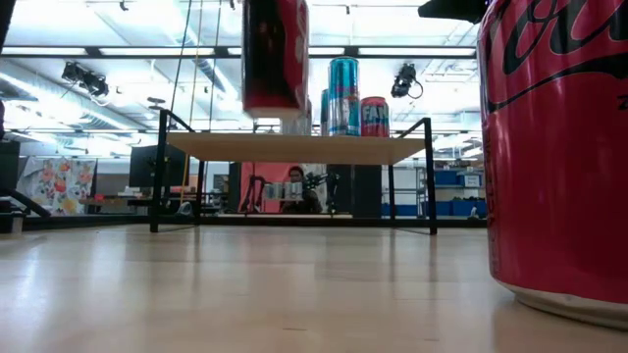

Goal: Place canned beverage on shelf
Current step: Put the bottom white soda can on the shelf

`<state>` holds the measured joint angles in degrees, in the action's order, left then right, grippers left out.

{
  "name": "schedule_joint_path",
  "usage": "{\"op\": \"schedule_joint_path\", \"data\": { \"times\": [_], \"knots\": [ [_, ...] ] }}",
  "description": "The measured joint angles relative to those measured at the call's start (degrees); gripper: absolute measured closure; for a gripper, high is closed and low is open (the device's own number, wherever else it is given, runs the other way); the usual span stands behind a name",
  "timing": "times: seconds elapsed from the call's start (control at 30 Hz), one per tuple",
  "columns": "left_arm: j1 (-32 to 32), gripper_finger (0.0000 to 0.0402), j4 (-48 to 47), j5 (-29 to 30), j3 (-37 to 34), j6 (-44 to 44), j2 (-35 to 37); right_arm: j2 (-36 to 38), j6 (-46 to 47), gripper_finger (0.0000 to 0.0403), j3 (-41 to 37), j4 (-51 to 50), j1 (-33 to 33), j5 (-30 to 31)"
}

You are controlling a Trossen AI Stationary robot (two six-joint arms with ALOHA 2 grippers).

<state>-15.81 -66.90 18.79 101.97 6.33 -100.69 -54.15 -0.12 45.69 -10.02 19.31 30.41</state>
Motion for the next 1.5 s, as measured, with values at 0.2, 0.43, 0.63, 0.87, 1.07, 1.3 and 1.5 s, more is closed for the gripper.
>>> {"op": "schedule_joint_path", "data": {
  "times": [0.2,0.43,0.63,0.87,1.07,1.3,1.5],
  "knots": [
    [4.64,0.0084,-2.92,1.18,0.00,0.07,4.58,0.00,0.00,0.0053,0.00,0.00,0.00,-0.02],
    [12.27,0.0084,-3.66,-0.40,0.00,-4.73,8.03,0.00,0.00,0.0053,0.00,-0.02,0.00,-0.02],
    [20.97,0.0084,-3.72,-5.90,0.00,-8.33,10.58,0.00,-0.10,0.0053,0.00,-0.07,0.00,-0.03],
    [32.51,0.0083,-4.36,-10.54,0.00,-13.53,10.55,0.00,-0.48,0.0053,0.00,-0.11,0.00,-0.04],
    [42.41,0.0083,-4.21,-15.96,0.00,-17.23,10.52,0.00,-0.68,0.0053,0.00,-0.37,0.00,-0.05],
    [49.80,0.0083,-2.12,-21.63,0.00,-22.88,9.86,0.00,-1.58,0.0053,0.00,-0.37,0.00,-0.07],
    [53.91,0.0083,1.31,-25.50,0.00,-26.88,9.95,0.00,-1.57,0.0053,0.00,-0.52,-0.07,-0.04]
  ]
}}
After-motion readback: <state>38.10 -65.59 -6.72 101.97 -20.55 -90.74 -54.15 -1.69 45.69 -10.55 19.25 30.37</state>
